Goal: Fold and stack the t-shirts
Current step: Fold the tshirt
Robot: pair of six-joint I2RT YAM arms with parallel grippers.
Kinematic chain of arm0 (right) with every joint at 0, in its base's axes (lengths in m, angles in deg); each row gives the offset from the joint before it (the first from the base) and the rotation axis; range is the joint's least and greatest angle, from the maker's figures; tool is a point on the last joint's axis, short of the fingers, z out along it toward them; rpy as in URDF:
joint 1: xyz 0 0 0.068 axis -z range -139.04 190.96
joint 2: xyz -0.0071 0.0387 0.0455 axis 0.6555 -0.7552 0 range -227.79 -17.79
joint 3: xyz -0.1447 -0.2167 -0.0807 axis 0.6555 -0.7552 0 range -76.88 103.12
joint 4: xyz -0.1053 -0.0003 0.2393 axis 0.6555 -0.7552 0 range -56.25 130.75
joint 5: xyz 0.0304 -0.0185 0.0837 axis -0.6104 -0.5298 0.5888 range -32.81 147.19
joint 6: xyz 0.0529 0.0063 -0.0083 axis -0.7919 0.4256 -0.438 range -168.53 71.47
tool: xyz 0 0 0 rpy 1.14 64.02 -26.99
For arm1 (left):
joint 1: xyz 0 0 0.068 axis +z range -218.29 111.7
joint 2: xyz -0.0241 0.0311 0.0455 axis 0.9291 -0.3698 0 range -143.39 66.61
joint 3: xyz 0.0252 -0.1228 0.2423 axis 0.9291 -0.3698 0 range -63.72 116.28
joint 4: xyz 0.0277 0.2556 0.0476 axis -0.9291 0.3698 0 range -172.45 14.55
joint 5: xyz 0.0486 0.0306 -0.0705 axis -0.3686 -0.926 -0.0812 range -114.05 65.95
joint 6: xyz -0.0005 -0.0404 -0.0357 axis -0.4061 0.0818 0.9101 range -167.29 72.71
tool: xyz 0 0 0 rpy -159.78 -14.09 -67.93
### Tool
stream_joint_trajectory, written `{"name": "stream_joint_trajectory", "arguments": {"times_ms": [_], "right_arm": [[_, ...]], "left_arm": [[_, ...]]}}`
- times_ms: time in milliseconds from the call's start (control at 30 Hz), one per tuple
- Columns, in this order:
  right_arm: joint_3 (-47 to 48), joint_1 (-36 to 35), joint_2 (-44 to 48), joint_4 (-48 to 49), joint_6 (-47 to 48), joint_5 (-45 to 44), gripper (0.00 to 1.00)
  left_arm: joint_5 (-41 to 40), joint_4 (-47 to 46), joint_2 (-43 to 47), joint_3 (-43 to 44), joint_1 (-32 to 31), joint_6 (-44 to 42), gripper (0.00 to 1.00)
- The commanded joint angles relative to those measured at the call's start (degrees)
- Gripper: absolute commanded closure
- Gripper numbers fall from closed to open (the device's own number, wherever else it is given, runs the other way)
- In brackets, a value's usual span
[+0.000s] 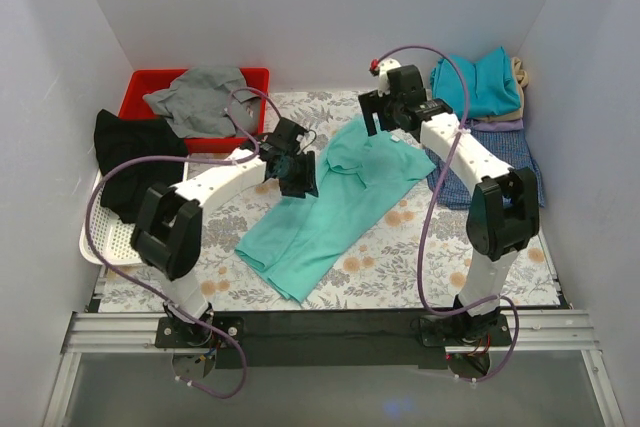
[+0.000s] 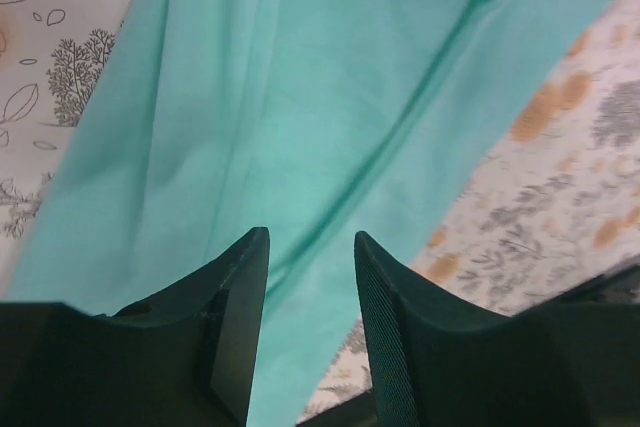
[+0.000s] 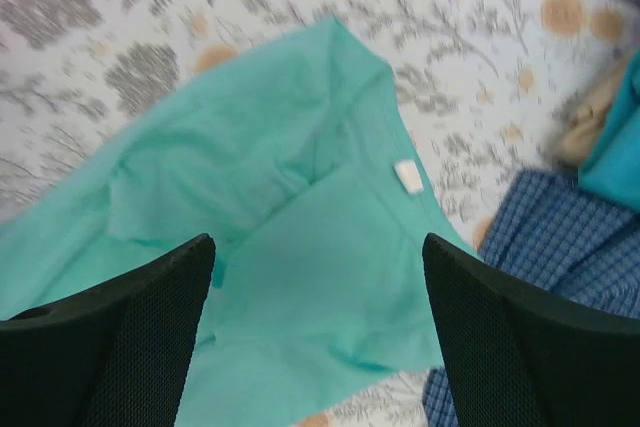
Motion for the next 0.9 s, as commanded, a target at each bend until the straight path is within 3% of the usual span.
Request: {"name": "stream_joint_trajectory", "arguments": {"times_ms": [0,200,400,633,867], "right_arm": [[-9.0,0.5,-0.6,-0.8,-5.3,-6.0,0.10],[-18.5,0.9,1.3,2.4,-10.1,-6.6,0.11],[-18.9,1.1,-2.9,2.2,-11.7,-4.9,0.12],[-3.1,0.9,-20.9,-6.4,-10.9,4.8,0.15],[13.1,-0.9,-30.8,-8.5,-6.0,13.2,0.14]], "left_arm": [[-0.6,-1.3,-6.0,-0.9,-0.1,-5.1,0.62],[0.9,-4.5,-10.0,-4.2,-0.1,-5.2,0.63],[2.4,-3.9,-8.2,-8.7,-0.1,-2.8,0.63],[10.0,-2.2,-3.4,-15.6,-0.7,2.5,0.63],[16.1,-2.1,1.0,-16.6,-2.8,7.6,0.64]]}}
